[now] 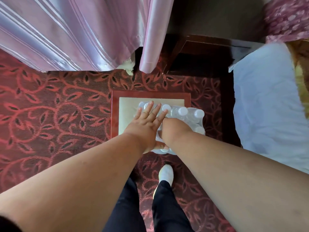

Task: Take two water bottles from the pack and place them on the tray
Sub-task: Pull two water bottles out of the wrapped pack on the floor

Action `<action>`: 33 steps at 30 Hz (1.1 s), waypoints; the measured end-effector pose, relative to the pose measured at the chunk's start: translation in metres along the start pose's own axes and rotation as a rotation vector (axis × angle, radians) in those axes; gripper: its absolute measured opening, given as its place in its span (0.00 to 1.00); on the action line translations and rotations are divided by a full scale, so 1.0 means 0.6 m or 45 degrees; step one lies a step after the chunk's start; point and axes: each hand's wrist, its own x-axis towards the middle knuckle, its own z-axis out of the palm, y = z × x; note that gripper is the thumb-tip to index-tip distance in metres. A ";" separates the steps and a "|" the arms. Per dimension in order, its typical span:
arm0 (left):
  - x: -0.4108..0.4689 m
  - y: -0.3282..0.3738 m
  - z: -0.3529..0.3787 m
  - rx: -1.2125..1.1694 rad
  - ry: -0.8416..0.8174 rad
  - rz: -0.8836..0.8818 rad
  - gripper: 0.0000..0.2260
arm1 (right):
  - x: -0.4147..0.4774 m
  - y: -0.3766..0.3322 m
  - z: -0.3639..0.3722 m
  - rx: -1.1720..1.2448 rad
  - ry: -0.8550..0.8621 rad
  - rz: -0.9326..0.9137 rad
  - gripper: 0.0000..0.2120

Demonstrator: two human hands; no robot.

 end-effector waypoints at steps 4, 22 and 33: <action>0.000 0.003 -0.005 -0.042 -0.023 -0.034 0.54 | -0.036 0.018 0.008 0.145 0.233 -0.028 0.22; -0.088 0.133 -0.159 -0.975 0.409 -0.412 0.37 | -0.246 0.079 -0.152 0.578 0.656 -0.328 0.21; -0.024 0.081 -0.111 -1.191 0.033 -0.739 0.42 | -0.148 0.153 -0.028 0.772 0.326 0.061 0.18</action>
